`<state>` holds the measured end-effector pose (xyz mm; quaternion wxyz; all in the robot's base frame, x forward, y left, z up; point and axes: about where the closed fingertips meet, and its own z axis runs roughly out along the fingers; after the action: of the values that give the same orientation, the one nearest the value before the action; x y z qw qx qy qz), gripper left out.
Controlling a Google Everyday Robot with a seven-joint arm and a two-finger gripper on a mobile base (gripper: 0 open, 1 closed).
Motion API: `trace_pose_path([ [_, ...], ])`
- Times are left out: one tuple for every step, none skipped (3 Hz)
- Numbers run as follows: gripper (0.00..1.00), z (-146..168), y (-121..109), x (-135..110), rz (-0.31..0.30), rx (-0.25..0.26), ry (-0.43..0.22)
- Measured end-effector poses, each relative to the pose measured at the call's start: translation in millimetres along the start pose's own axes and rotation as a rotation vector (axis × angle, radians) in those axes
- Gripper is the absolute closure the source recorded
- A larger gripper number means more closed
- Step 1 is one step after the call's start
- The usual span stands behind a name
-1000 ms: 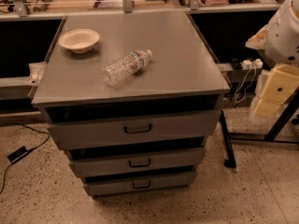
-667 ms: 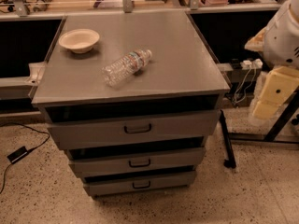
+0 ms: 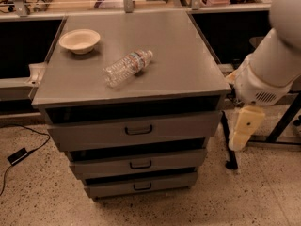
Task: Open top drawer
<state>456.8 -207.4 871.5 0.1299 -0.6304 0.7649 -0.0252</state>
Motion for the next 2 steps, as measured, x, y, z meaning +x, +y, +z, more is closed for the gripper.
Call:
trace_pose_path([
  [0.00,76,21,2,-0.060,-0.050,-0.029],
  [0.00,90,25,1,-0.069,-0.049,-0.033],
])
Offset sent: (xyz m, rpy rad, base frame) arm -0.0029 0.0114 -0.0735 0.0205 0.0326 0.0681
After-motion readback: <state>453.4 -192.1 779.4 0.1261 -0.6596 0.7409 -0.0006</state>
